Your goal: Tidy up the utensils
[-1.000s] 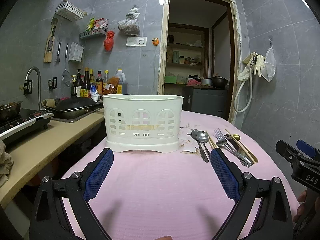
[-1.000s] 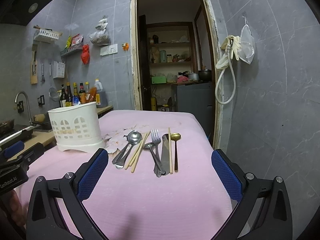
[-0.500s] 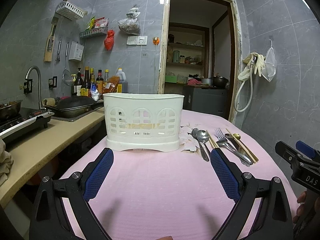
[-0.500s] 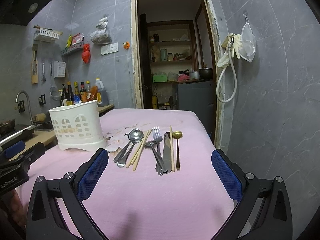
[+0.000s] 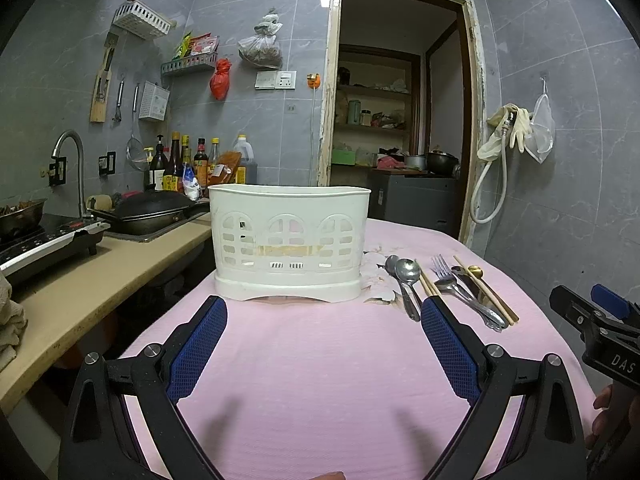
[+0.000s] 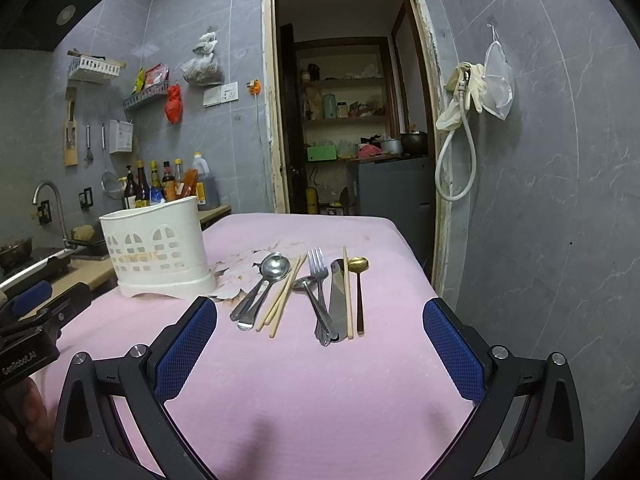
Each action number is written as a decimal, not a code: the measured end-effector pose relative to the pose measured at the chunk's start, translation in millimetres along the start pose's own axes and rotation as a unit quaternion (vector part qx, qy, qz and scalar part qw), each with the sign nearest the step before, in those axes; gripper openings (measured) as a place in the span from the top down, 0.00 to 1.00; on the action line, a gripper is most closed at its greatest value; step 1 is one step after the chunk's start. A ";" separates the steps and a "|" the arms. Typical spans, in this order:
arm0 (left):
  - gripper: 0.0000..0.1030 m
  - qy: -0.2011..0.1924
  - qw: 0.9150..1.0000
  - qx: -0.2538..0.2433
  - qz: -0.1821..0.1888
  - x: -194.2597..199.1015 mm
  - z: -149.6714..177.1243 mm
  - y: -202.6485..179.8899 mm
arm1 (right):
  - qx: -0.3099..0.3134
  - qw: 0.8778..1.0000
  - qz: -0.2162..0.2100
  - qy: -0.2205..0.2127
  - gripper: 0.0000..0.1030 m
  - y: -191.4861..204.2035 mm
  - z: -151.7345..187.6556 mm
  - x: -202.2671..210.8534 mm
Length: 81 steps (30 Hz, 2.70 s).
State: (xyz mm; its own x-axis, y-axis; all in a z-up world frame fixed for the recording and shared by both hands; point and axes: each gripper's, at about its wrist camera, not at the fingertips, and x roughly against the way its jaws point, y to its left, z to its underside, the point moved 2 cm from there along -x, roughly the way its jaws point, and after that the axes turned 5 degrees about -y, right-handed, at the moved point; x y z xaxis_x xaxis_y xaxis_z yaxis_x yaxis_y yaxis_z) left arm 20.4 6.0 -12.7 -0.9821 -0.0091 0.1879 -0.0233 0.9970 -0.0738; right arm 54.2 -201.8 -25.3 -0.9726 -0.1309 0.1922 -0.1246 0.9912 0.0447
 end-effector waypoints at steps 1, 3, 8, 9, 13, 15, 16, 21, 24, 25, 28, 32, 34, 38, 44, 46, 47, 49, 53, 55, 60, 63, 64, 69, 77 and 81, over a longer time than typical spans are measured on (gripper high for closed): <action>0.08 0.000 1.000 0.001 0.000 -0.4 -0.8 -0.4 | -0.001 1.000 0.000 0.001 0.00 -0.6 -0.3 -0.6; 0.08 0.000 1.000 0.001 0.000 -0.4 -0.9 -0.6 | 0.000 1.000 0.000 0.001 0.00 0.7 0.6 0.0; 0.08 0.001 1.000 0.000 0.000 -0.4 -0.8 -0.6 | -0.001 1.000 0.000 0.002 0.00 -1.5 -1.3 -1.3; 0.08 0.001 1.000 0.000 0.000 -0.2 0.0 -0.3 | -0.001 1.000 0.000 0.002 0.00 0.1 -0.3 -0.6; 0.08 0.001 1.000 0.001 0.000 -0.4 -0.7 -0.5 | -0.001 1.000 0.000 0.002 0.00 -1.3 -1.3 -1.4; 0.08 0.001 1.000 0.001 0.000 -0.5 -1.0 -0.7 | -0.001 1.000 0.000 0.003 0.00 -0.6 -0.7 -1.2; 0.08 0.001 1.000 0.001 0.000 -0.4 -1.0 -0.6 | -0.001 1.000 0.000 0.004 0.00 -1.2 -1.2 -1.5; 0.08 0.001 1.000 0.001 0.000 -0.4 -1.0 -0.5 | -0.002 1.000 -0.001 0.005 0.00 0.0 0.5 0.5; 0.08 0.002 1.000 0.001 0.000 -0.5 -0.2 -0.3 | -0.003 1.000 -0.002 0.005 0.00 -0.1 1.1 1.0; 0.08 0.002 1.000 0.000 0.000 -0.4 -0.5 -0.4 | -0.003 1.000 -0.002 0.006 0.00 -1.1 0.2 0.1; 0.08 0.001 1.000 0.001 0.000 -0.5 -0.9 -0.4 | -0.003 1.000 -0.002 0.006 0.00 -1.4 0.1 -0.1; 0.08 0.002 1.000 0.001 0.000 -0.5 -1.0 -0.5 | -0.003 1.000 -0.002 0.008 0.00 -1.5 0.3 -0.9; 0.08 0.002 1.000 0.001 0.000 -0.7 0.7 0.5 | -0.004 1.000 -0.004 0.011 0.00 -0.8 2.7 -3.6; 0.08 0.003 1.000 0.001 -0.002 -1.1 1.7 1.3 | -0.003 1.000 -0.004 0.012 0.00 0.3 4.3 -3.6; 0.08 -0.003 1.000 -0.003 -0.010 -4.4 -3.6 2.8 | 0.005 1.000 0.001 0.006 0.00 -1.7 1.0 -4.2; 0.08 -0.006 1.000 -0.005 -0.010 -6.2 -8.5 1.5 | 0.008 1.000 0.003 0.003 0.00 -3.6 -3.3 -5.5; 0.08 -0.008 1.000 -0.006 -0.009 -6.9 -10.6 0.7 | 0.011 1.000 0.003 0.002 0.00 -5.0 -7.2 -6.7; 0.08 -0.009 1.000 -0.008 -0.005 -9.9 -15.3 -1.1 | 0.016 1.000 0.004 -0.001 0.00 -7.4 -12.8 -8.5; 0.08 -0.005 1.000 -0.018 0.014 -19.6 -25.2 -6.5 | 0.030 1.000 -0.001 0.002 0.00 -12.7 -24.1 -15.6; 0.08 0.003 0.999 -0.022 0.033 -25.9 -30.7 -10.0 | 0.035 0.999 -0.003 0.003 0.00 -17.3 -31.7 -20.2; 0.08 0.030 0.996 -0.032 0.081 -43.0 -40.2 -22.8 | 0.053 0.999 -0.001 0.005 0.00 -27.0 -47.1 -33.0; 0.08 0.049 0.993 -0.037 0.101 -57.2 -45.1 -32.6 | 0.060 0.998 0.002 0.015 0.00 -34.2 -53.1 -44.1; 0.08 0.055 0.992 -0.037 0.107 -62.2 -47.5 -34.6 | 0.061 0.998 0.002 0.020 0.00 -37.1 -55.2 -48.6; 0.08 0.079 0.988 -0.042 0.126 -82.0 -52.6 -46.4 | 0.081 0.995 0.026 0.047 0.00 -50.9 -59.3 -72.6; 0.08 0.097 0.981 -0.074 0.153 -116.8 -58.0 -75.6 | 0.093 0.990 0.029 0.105 0.00 -72.5 -56.5 -109.9; 0.10 0.109 0.976 -0.091 0.166 -136.0 -53.7 -92.3 | 0.088 0.987 0.009 0.138 0.00 -81.4 -51.2 -128.3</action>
State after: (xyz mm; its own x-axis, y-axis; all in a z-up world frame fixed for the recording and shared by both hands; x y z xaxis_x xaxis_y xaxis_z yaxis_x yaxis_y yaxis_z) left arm 166.1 -80.7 21.2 -0.8663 0.3139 0.3886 0.3425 0.9395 0.0048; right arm 199.2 -266.7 -3.4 -0.8877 -0.0899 0.4515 -0.1637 0.9783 -0.1270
